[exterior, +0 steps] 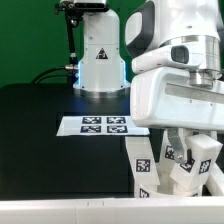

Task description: Assemble stool

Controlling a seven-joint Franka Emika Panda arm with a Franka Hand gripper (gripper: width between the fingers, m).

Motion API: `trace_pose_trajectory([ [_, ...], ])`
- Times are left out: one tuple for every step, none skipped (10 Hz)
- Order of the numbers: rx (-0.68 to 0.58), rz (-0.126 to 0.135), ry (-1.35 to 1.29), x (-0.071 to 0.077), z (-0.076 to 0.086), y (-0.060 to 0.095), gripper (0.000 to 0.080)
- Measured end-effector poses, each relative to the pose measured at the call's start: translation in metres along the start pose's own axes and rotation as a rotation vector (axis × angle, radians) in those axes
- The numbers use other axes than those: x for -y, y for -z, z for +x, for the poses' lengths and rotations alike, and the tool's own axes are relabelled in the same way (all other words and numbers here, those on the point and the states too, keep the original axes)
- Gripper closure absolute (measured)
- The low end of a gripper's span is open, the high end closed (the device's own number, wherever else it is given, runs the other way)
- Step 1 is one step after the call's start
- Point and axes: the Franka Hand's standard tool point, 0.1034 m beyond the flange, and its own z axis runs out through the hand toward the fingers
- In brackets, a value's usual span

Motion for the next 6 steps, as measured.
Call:
trace_pose_trajectory([
  [0.0, 0.0, 0.0, 0.0, 0.0, 0.0, 0.0472],
  [0.0, 0.0, 0.0, 0.0, 0.0, 0.0, 0.0472],
  [0.0, 0.0, 0.0, 0.0, 0.0, 0.0, 0.029],
  [0.01, 0.004, 0.001, 0.001, -0.001, -0.001, 0.029],
  [0.054, 0.019, -0.008, 0.002, 0.0, 0.001, 0.0181],
  [0.095, 0.038, -0.047, -0.003, 0.005, 0.015, 0.0156],
])
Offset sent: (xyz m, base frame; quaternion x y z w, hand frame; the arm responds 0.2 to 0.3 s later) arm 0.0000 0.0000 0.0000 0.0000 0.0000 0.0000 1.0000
